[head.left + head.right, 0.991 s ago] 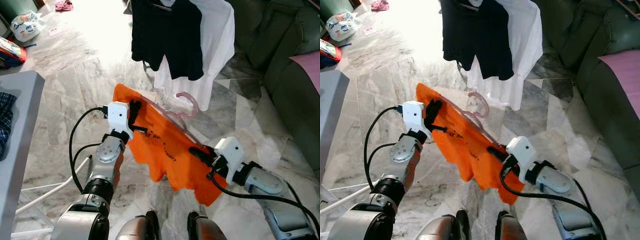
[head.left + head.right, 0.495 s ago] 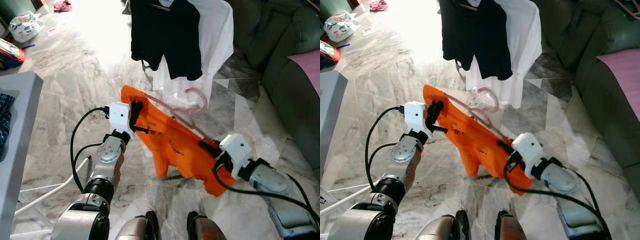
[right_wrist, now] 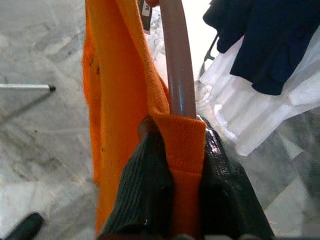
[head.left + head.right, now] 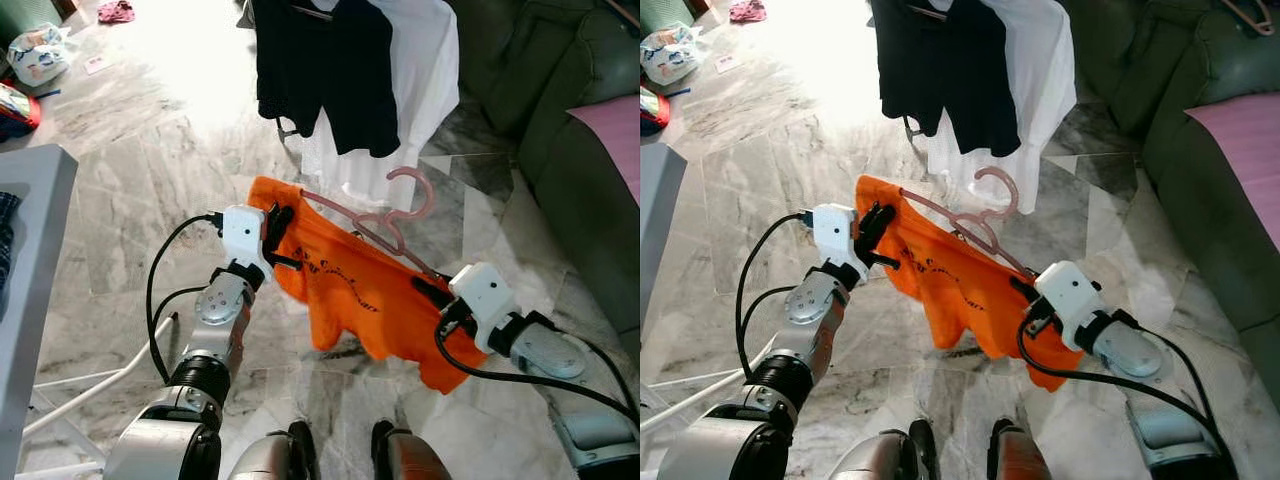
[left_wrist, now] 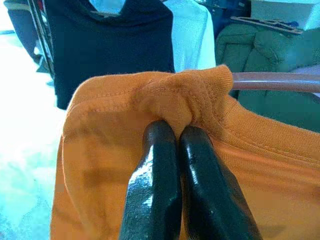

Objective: Hang hanger

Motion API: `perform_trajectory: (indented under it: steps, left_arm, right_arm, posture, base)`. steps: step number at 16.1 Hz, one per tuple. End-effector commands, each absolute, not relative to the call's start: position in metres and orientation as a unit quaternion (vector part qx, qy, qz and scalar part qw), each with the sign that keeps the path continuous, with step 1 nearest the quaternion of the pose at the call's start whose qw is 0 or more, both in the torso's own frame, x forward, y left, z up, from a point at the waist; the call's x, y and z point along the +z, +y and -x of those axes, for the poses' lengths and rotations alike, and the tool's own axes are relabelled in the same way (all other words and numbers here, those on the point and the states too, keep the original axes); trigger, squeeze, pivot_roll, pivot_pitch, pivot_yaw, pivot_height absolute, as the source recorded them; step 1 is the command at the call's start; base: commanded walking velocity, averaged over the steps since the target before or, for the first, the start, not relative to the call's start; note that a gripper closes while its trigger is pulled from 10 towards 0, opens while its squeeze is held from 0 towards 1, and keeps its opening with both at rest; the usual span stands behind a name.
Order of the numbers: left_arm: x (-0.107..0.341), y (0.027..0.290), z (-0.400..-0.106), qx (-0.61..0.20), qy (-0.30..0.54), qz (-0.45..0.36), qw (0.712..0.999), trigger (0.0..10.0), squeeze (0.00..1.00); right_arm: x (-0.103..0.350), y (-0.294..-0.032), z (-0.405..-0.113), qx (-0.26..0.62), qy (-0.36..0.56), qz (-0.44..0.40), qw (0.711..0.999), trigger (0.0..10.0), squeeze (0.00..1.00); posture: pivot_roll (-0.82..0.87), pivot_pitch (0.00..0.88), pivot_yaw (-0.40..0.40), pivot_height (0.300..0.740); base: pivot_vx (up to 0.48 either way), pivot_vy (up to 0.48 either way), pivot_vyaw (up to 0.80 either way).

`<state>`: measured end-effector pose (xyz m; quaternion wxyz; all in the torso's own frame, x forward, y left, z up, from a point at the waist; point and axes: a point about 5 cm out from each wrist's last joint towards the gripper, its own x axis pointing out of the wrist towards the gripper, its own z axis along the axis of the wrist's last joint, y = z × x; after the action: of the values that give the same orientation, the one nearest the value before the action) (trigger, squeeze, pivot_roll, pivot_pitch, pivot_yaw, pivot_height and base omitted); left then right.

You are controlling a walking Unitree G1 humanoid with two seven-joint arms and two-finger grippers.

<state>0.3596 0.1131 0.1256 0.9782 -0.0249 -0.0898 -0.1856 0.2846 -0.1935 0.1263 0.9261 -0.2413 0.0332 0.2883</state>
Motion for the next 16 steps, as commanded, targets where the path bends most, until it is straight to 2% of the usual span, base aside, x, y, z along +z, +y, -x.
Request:
perform_trajectory:
  steps: [1,3,6,8,12,16]
  left_arm:
    - [0.131,0.138,-0.364,-0.132,-0.099,0.057,0.985,0.0,0.0]
    - [0.127,0.132,-0.363,-0.15,-0.084,0.067,0.983,0.0,0.0]
    - [0.122,0.123,-0.361,-0.167,-0.075,0.078,0.98,0.0,0.0]
    - [0.122,0.126,-0.361,-0.165,-0.073,0.075,0.981,0.0,0.0]
    - [0.126,0.14,-0.366,-0.146,-0.074,0.087,0.983,0.0,0.0]
    - [0.121,0.146,-0.366,-0.126,-0.057,0.083,0.987,0.0,0.0]
  right_arm:
    - [0.116,-0.213,-0.28,0.257,0.072,0.261,0.928,10.0,0.0]
    - [0.11,-0.204,-0.274,0.293,0.078,0.273,0.913,10.0,0.0]
    - [0.105,-0.192,-0.266,0.319,0.073,0.266,0.907,10.0,0.0]
    - [0.104,-0.19,-0.26,0.344,0.079,0.274,0.895,10.0,0.0]
    - [0.104,-0.208,-0.264,0.298,0.091,0.297,0.902,10.0,0.0]
    - [0.107,-0.21,-0.256,0.316,0.09,0.295,0.897,10.0,0.0]
  posture:
    - [-0.11,0.269,0.078,0.74]
    - [-0.12,0.271,0.083,0.74]
    - [-0.12,0.271,0.086,0.74]
    - [-0.12,0.269,0.086,0.74]
    - [-0.11,0.263,0.083,0.74]
    - [-0.11,0.267,0.079,0.74]
  base:
    - [0.0,0.0,0.0]
    - [0.0,0.0,0.0]
    - [0.0,0.0,0.0]
    - [0.0,0.0,0.0]
    - [0.0,0.0,0.0]
    - [0.0,0.0,0.0]
